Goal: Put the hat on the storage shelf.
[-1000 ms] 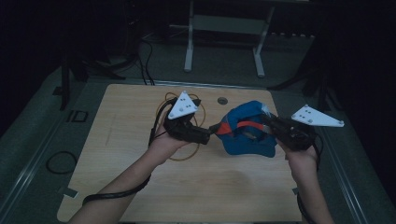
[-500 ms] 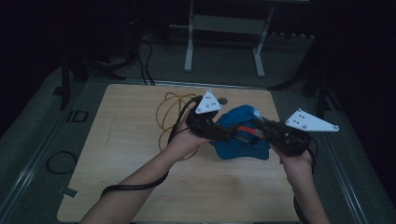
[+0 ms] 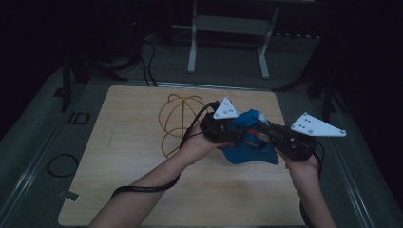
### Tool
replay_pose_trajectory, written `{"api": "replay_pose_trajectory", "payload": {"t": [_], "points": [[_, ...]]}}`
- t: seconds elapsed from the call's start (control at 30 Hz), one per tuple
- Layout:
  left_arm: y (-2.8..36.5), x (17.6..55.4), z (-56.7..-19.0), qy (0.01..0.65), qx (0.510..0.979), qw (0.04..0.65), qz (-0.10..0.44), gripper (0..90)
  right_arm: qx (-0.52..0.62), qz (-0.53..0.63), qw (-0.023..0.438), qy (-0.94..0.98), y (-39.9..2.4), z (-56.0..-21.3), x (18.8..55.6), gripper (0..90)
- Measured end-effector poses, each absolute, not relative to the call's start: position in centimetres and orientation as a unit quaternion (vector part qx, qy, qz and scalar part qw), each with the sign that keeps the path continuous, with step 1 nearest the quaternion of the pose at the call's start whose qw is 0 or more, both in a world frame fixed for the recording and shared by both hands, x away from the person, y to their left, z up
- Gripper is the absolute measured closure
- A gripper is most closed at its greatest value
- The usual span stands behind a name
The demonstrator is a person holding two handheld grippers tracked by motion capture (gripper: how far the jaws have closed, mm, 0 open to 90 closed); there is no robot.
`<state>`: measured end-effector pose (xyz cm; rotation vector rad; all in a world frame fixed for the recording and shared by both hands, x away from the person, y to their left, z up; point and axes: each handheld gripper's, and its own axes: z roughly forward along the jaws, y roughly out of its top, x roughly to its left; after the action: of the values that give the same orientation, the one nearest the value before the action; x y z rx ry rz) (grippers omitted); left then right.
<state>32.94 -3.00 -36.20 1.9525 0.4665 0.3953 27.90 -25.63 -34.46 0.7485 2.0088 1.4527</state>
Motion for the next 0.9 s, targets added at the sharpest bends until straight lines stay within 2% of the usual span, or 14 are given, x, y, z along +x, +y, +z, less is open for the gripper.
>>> {"api": "replay_pose_trajectory", "payload": {"t": [0.07,0.1,0.2,0.6,0.67,0.8,0.9], "points": [[-3.3,32.8,-36.2,0.194,0.818,0.514,0.17,71.2,0.279,0.538,0.272,0.748,-25.6,-34.6,27.9,84.5],[-3.4,32.7,-36.2,0.196,0.818,0.514,0.171,83.0,0.279,0.537,0.272,0.748,-25.5,-34.6,27.9,84.5],[-3.7,32.6,-36.2,0.197,0.819,0.51,0.173,87.4,0.279,0.537,0.272,0.748,-25.5,-34.7,27.9,84.5],[-4.4,31.9,-35.8,0.17,0.82,0.488,0.244,89.5,0.29,0.538,0.281,0.74,-25.8,-35.6,27.1,82.2],[-4.2,31.9,-35.8,0.162,0.82,0.485,0.257,89.5,0.287,0.541,0.278,0.74,-25.9,-35.6,26.9,77.6],[-3.5,32.1,-35.7,0.152,0.814,0.492,0.27,89.5,0.284,0.552,0.262,0.739,-26.4,-35.7,26.1,62.9],[-3.1,32.3,-35.7,0.141,0.81,0.499,0.274,89.5,0.278,0.564,0.251,0.736,-27.0,-35.6,25.4,56.8]]}}
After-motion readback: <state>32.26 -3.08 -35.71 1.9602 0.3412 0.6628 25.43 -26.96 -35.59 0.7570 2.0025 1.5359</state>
